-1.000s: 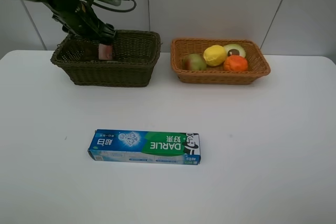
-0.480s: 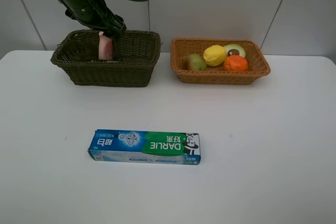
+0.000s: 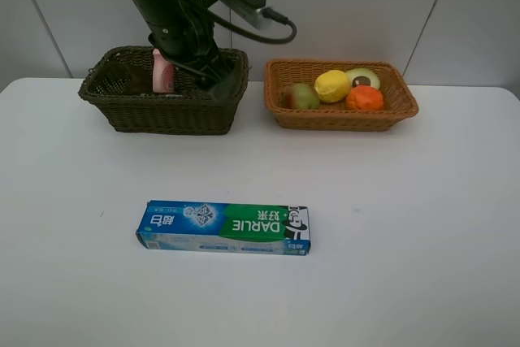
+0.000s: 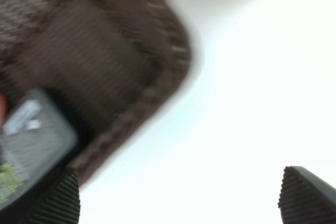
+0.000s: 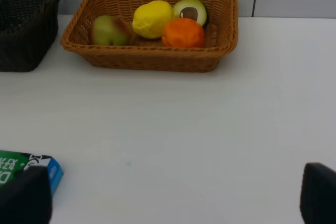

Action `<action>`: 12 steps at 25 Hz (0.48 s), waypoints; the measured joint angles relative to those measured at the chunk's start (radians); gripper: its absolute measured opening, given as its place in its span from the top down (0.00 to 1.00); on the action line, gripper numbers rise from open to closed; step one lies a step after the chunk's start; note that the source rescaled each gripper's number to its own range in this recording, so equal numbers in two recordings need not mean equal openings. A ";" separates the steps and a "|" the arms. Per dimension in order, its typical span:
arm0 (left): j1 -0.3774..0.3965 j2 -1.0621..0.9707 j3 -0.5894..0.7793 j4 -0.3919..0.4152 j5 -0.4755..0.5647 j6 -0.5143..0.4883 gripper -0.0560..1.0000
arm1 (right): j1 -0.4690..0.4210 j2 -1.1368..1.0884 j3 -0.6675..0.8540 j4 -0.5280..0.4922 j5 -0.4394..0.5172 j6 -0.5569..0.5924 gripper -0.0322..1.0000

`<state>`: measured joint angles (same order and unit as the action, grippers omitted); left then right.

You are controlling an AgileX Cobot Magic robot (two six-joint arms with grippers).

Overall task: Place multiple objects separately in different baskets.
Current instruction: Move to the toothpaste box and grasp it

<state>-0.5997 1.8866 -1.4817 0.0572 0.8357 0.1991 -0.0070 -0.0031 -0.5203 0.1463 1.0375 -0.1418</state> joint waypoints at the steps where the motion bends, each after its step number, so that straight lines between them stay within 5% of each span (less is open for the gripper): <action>1: -0.017 0.000 0.000 -0.012 0.012 0.018 0.00 | 0.000 0.000 0.000 0.000 0.000 0.000 0.00; 12: -0.158 0.040 -0.001 -0.057 0.240 0.161 0.00 | 0.000 0.000 0.000 0.000 0.000 0.000 0.00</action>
<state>-0.7573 1.9270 -1.4829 0.0000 1.0762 0.3601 -0.0070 -0.0031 -0.5203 0.1463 1.0375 -0.1418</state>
